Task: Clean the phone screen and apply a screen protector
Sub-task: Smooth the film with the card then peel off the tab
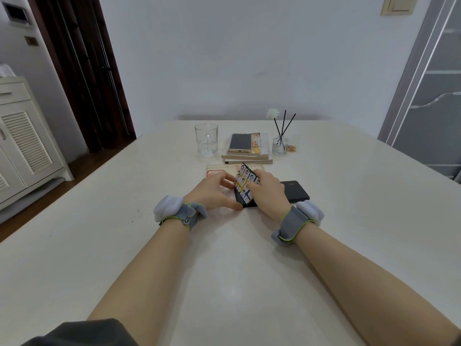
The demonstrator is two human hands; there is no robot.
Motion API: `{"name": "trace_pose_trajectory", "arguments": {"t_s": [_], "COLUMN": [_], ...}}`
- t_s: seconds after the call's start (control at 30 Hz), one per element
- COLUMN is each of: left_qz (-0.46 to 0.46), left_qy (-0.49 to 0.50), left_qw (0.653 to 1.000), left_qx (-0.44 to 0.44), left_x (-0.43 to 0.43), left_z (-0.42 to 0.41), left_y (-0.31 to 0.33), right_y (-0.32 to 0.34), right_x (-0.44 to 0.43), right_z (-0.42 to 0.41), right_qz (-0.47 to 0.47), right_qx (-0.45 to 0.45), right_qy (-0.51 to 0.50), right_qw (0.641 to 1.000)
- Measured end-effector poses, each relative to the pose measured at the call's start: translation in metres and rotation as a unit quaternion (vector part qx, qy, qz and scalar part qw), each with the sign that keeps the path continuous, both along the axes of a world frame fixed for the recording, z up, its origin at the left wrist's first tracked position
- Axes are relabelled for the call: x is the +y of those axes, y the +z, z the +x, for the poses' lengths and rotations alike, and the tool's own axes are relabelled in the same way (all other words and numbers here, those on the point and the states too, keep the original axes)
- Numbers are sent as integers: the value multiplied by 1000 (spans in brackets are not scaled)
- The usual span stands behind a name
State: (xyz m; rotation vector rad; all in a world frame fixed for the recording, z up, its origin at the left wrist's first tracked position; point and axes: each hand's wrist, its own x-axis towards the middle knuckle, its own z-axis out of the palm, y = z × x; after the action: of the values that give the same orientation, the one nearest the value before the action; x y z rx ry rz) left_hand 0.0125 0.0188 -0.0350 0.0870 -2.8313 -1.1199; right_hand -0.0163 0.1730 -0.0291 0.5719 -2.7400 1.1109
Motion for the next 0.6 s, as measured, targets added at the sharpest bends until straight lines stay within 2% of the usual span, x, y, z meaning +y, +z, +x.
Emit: {"name": "trace_pose_trajectory", "arguments": {"t_s": [0.13,0.37,0.6], "left_qz": [-7,-3,-3], "left_qy": [2,-2,0], "left_qw": [1000,1000,1000], "left_qx": [-1,2,0], "left_x": [-1,-1,0], "left_z": [1,3,3], "left_y": [0,2,2], "right_y": [1,-4,-4], "right_x": [8,1,3], "right_z": [-1,8,8], "right_qz": [-9,7,14], "right_qx": [-6,-7,-1], "right_qy": [-28,8,-37], "right_qw": [1000,1000,999]}}
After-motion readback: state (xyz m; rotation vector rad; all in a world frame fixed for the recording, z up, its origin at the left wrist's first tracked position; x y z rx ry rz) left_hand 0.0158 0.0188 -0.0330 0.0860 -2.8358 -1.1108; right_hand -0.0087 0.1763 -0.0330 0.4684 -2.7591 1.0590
